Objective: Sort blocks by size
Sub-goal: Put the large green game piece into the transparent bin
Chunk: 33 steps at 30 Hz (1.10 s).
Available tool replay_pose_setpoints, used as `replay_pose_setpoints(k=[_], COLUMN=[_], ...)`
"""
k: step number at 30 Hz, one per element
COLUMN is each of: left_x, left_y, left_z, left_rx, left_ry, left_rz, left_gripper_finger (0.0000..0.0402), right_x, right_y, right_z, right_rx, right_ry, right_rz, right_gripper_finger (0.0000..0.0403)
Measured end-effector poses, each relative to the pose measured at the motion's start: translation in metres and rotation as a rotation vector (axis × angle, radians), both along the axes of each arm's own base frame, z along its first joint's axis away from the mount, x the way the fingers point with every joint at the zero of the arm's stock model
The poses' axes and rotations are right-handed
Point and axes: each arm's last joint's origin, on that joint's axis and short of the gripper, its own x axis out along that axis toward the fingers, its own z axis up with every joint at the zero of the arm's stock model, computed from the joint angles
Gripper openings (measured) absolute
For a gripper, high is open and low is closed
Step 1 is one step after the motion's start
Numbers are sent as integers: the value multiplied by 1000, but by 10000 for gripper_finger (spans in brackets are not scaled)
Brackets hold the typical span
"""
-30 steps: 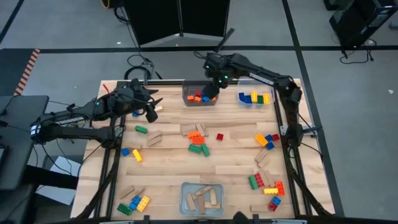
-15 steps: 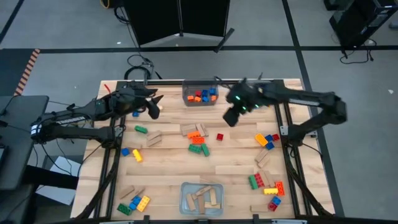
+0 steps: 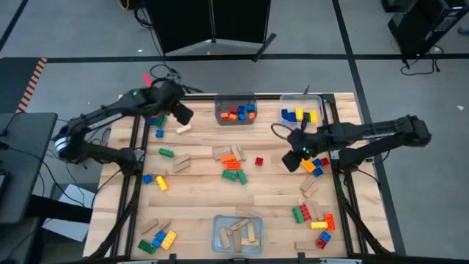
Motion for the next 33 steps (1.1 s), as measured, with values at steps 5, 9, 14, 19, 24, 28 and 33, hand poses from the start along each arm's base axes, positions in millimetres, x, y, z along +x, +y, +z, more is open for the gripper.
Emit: replay_pose_setpoints(k=[5, 9, 14, 19, 24, 28, 33], left_x=[-4, -12, -22, -31, -35, -39, -41], left_y=[33, 62, 92, 111, 119, 123, 127], left_z=[-30, -58, -86, -108, -121, -128, -135], left_rx=[-271, -386, -467, -521, -529, -527, -544], left_ry=[69, 127, 205, 286, 369, 445, 469], left_rz=[101, 191, 260, 300, 301, 319, 332], left_gripper_finger=[191, 191, 191, 191, 191, 191, 191], right_x=[-1, 3, 9, 10, 10, 11, 13], right_y=[9, 14, 20, 20, 20, 19, 19], right_z=[-9, -10, -8, -7, -7, -7, -5], right_rx=[-5, 11, 8, 18, 31, 38, 30], right_ry=[2, -57, -135, -154, -157, -168, -197], right_rz=[8, 1, 6, -11, -54, -77, -95], right_gripper_finger=[180, 181, 178, 178, 178, 178, 178])
